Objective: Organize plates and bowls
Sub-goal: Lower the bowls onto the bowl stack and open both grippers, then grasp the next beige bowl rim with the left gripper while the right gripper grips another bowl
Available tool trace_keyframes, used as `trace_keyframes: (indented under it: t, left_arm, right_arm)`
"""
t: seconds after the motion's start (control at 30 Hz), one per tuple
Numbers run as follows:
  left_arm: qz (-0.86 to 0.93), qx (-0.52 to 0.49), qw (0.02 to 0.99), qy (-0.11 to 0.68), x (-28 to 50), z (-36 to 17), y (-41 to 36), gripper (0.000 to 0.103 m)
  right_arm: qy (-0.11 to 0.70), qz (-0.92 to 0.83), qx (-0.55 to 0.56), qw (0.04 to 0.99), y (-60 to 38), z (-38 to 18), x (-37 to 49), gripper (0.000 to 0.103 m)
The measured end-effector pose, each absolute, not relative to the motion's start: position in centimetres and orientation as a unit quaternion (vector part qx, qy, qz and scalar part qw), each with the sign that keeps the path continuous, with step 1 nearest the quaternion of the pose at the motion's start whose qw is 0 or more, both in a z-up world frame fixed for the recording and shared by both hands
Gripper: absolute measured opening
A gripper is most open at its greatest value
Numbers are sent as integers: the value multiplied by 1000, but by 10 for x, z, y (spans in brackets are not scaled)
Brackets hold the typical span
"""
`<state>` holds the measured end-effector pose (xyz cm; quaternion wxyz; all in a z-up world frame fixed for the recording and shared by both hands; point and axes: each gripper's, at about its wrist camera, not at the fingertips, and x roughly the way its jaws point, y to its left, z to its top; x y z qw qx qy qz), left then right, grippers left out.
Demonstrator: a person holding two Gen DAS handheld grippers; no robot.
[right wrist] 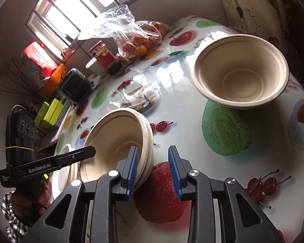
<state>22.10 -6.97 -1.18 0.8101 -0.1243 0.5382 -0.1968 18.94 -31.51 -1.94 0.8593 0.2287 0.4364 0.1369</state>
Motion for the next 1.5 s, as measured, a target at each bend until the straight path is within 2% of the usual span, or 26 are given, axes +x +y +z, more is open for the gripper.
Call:
trace_keyframes:
  t: [0.07, 0.33, 0.57, 0.77, 1.03, 1.5]
  left_arm:
    - [-187, -121, 815, 535, 221, -8, -68, 27]
    - [-189, -122, 831, 509, 223, 27, -73, 28]
    - [-240, -89, 837, 483, 236, 61, -131, 28]
    - [-276, -78, 820, 495, 253, 64, -187, 28]
    - [-286, -73, 805, 515, 277, 44, -231, 28]
    - [-264, -64, 790, 550, 303, 5, -242, 28]
  right_arm:
    - [435, 134, 237, 859, -321, -19, 187, 37]
    - [403, 109, 239, 877, -358, 10, 175, 37]
    - [365, 56, 200, 908, -402, 51, 166, 37]
    - [352, 15, 167, 921, -434, 73, 167, 37]
    - [366, -8, 165, 916, -464, 52, 181, 37]
    - [400, 2, 176, 899, -466, 14, 216, 37]
